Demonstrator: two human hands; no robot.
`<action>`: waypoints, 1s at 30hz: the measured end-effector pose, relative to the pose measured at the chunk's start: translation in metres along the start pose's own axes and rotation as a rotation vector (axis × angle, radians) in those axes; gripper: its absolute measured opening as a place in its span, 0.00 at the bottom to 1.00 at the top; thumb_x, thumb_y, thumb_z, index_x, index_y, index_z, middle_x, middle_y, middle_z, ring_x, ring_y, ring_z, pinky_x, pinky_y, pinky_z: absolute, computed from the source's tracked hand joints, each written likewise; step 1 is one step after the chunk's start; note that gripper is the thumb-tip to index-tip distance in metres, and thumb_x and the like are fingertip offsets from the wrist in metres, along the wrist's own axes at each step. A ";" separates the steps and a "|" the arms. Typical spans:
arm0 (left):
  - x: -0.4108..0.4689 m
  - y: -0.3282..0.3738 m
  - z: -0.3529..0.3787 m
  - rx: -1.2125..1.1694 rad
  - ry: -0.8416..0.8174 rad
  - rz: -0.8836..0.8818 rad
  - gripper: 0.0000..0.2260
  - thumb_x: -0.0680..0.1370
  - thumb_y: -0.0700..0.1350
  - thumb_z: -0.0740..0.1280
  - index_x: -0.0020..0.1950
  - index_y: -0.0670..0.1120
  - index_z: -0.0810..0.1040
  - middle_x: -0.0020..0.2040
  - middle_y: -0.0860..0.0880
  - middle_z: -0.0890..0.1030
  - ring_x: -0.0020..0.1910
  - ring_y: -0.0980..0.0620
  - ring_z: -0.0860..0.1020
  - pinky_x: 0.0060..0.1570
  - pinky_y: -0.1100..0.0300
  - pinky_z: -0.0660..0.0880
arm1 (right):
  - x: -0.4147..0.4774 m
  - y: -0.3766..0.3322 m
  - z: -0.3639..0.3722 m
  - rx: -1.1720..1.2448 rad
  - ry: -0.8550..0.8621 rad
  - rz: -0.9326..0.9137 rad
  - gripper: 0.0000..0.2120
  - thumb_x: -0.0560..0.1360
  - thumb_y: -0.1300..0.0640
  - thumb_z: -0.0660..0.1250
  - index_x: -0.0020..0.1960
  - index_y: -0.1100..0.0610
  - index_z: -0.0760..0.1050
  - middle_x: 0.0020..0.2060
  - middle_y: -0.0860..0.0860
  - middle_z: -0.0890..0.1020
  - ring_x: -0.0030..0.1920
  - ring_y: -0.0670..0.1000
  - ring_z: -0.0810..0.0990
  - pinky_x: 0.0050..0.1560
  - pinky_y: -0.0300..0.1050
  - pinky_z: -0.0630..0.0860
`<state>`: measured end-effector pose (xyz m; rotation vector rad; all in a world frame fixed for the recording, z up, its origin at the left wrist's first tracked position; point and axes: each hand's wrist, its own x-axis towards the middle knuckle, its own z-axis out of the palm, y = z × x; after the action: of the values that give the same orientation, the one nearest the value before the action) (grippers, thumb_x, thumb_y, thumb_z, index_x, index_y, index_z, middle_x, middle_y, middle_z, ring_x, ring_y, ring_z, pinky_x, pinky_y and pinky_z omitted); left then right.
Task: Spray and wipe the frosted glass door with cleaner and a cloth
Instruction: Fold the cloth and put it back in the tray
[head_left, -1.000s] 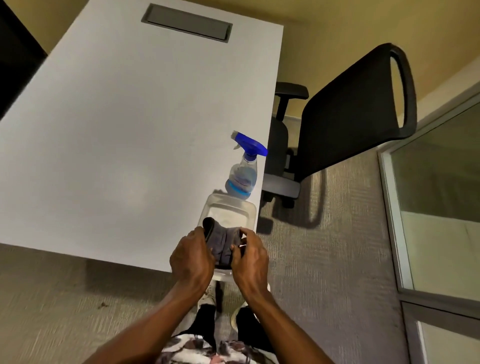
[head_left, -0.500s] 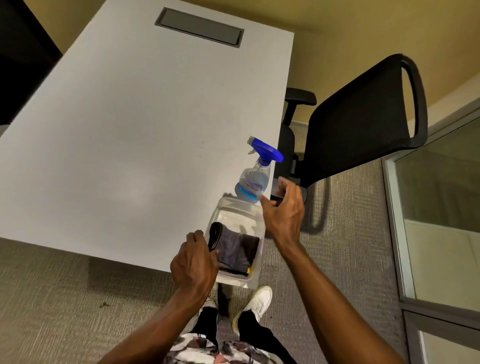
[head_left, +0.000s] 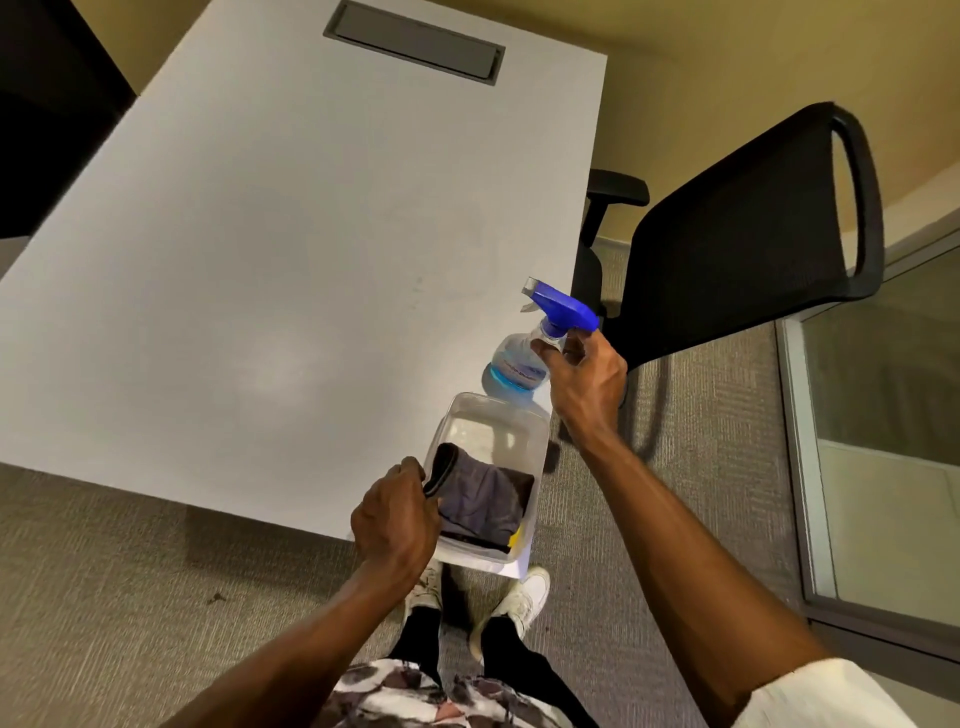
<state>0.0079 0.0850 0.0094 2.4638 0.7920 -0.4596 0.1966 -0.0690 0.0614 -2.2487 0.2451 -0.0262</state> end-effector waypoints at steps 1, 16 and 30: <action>0.000 -0.001 0.000 -0.003 0.000 0.003 0.10 0.83 0.49 0.75 0.61 0.48 0.78 0.55 0.50 0.85 0.55 0.46 0.85 0.47 0.55 0.72 | -0.004 -0.003 -0.006 0.015 0.001 -0.011 0.22 0.78 0.54 0.80 0.67 0.62 0.80 0.53 0.56 0.85 0.54 0.53 0.83 0.60 0.61 0.86; 0.005 -0.004 0.008 -0.073 0.025 -0.002 0.11 0.81 0.47 0.77 0.59 0.48 0.78 0.55 0.48 0.86 0.53 0.42 0.86 0.46 0.53 0.72 | -0.092 -0.007 -0.066 0.032 -0.122 -0.263 0.19 0.77 0.58 0.80 0.65 0.61 0.82 0.52 0.55 0.85 0.51 0.56 0.85 0.44 0.33 0.81; 0.010 -0.005 0.011 -0.024 0.028 0.005 0.11 0.81 0.46 0.77 0.60 0.48 0.79 0.56 0.48 0.87 0.54 0.42 0.86 0.45 0.53 0.71 | -0.096 0.022 -0.014 -0.060 -0.159 -0.142 0.18 0.77 0.62 0.79 0.66 0.60 0.84 0.59 0.58 0.86 0.60 0.60 0.85 0.60 0.66 0.85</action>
<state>0.0105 0.0868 -0.0062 2.4541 0.7983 -0.4121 0.0970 -0.0759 0.0597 -2.3097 0.0011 0.0847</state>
